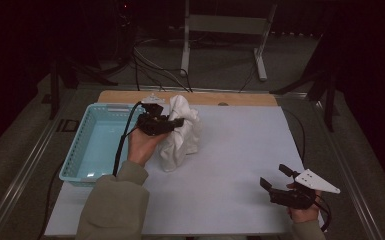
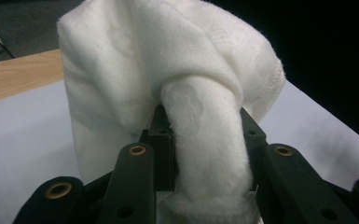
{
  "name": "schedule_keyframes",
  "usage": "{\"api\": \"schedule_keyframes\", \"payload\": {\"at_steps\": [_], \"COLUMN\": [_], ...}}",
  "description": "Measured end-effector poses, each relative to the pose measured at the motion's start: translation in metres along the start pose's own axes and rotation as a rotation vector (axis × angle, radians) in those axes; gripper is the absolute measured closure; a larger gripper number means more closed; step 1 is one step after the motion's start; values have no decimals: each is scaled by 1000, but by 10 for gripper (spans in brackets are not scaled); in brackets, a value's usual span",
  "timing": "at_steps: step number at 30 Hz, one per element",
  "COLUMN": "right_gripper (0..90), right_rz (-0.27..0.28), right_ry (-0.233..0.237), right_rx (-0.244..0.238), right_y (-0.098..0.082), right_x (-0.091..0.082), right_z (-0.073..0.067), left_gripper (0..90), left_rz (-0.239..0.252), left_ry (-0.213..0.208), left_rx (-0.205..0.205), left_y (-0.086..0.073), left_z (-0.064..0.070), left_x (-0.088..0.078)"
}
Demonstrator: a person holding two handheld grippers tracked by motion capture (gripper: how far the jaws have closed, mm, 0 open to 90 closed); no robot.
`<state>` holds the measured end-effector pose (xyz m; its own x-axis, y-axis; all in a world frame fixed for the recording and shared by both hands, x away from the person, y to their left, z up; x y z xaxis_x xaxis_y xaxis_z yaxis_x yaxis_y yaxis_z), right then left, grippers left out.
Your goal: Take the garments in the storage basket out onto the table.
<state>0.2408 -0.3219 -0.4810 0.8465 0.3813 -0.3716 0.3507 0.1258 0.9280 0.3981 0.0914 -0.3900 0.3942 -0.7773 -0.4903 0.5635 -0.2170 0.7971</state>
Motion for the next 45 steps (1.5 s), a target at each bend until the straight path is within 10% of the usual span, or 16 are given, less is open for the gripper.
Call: {"api": "schedule_keyframes", "payload": {"at_steps": [45], "right_gripper": [109], "right_rz": [-1], "right_ry": [6], "right_rx": [-1], "right_y": [0], "right_x": [1], "right_z": [0], "left_gripper": [649], "left_rz": [-70], "left_ry": [15], "left_rx": [1], "left_y": [-19], "left_z": [3], "left_x": [45]}}
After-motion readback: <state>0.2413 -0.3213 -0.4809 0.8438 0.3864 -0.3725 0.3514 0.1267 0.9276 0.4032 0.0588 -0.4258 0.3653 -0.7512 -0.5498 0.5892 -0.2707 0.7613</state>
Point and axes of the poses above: each handheld gripper's, and its own axes: x roughly forward along the jaws, y roughly out of its top, z roughly to its right, the point moved 1 cm from there along x, roughly forward along the jaws, and after that the axes turned 9 degrees about -y, right-handed, at the moved point
